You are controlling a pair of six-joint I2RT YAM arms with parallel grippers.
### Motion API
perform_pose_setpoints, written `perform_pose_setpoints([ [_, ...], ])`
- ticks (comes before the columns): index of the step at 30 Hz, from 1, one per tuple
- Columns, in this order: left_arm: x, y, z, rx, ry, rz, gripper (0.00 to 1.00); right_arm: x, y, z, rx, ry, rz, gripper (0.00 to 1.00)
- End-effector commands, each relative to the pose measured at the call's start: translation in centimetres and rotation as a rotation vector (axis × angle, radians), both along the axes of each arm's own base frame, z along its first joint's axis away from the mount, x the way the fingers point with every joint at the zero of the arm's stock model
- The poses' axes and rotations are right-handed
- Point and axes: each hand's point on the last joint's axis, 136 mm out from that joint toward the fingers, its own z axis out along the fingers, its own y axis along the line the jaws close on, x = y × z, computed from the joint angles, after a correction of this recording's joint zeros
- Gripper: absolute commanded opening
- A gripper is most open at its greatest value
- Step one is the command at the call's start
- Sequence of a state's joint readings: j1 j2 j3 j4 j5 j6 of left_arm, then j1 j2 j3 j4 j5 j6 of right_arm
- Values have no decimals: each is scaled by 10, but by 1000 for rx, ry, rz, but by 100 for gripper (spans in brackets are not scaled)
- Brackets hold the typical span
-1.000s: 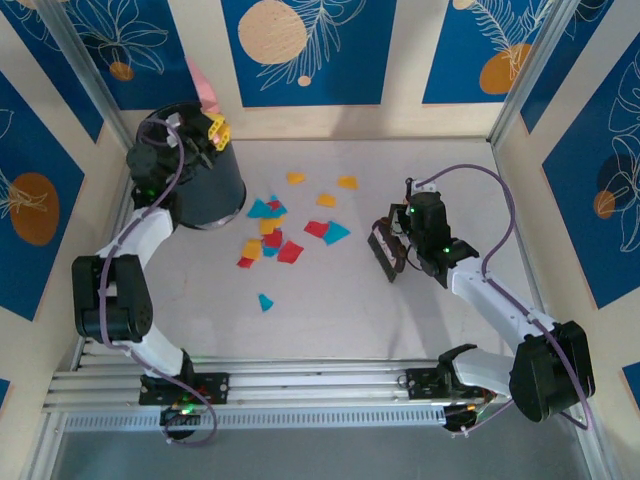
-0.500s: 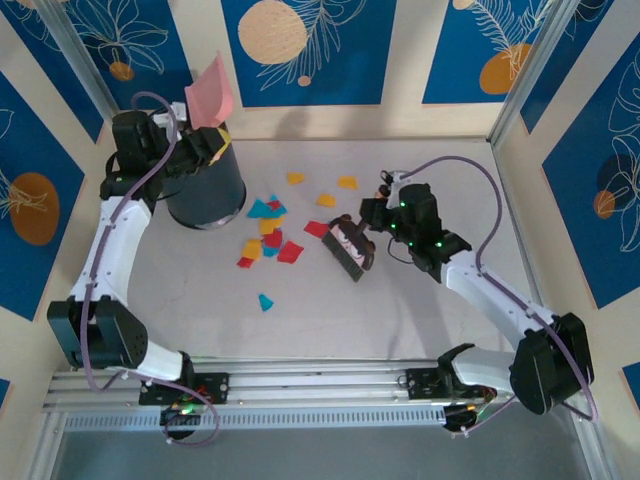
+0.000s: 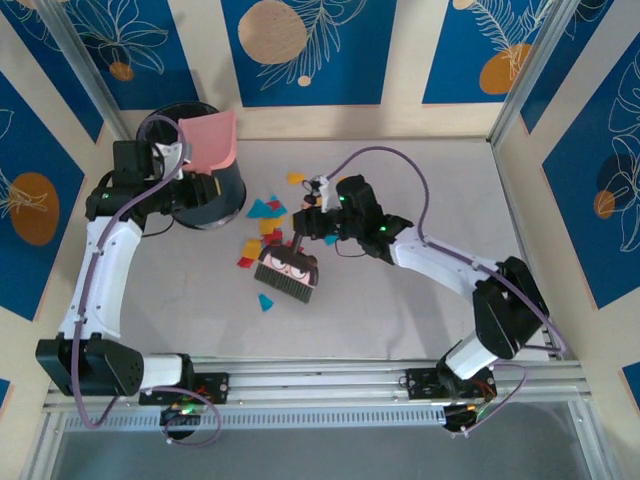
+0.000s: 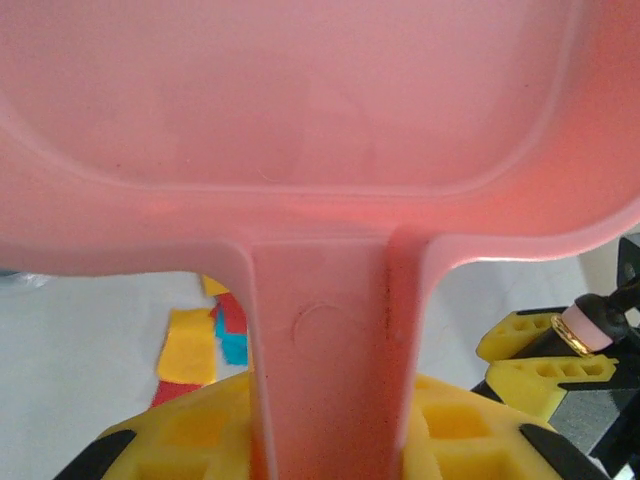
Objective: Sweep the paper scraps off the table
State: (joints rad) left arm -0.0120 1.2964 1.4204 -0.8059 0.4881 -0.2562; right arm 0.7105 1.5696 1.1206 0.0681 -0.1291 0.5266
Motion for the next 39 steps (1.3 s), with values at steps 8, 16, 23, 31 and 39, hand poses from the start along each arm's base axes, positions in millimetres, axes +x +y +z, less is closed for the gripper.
perform_pose_setpoints([
  [8,-11,8,-15,106,15,-12,0,-25,73,-10,62,77,214,0],
  [16,-12,9,-17,115,17,-18,0,-13,79,-43,10,84,196,0],
  [23,-13,9,-20,123,28,-21,0,21,50,-63,-37,50,54,0],
  [31,-16,4,-23,107,35,-51,0,67,-8,-69,-58,24,-181,0],
  [39,-18,-3,-26,96,53,-88,0,96,-74,-77,-86,40,-418,0],
])
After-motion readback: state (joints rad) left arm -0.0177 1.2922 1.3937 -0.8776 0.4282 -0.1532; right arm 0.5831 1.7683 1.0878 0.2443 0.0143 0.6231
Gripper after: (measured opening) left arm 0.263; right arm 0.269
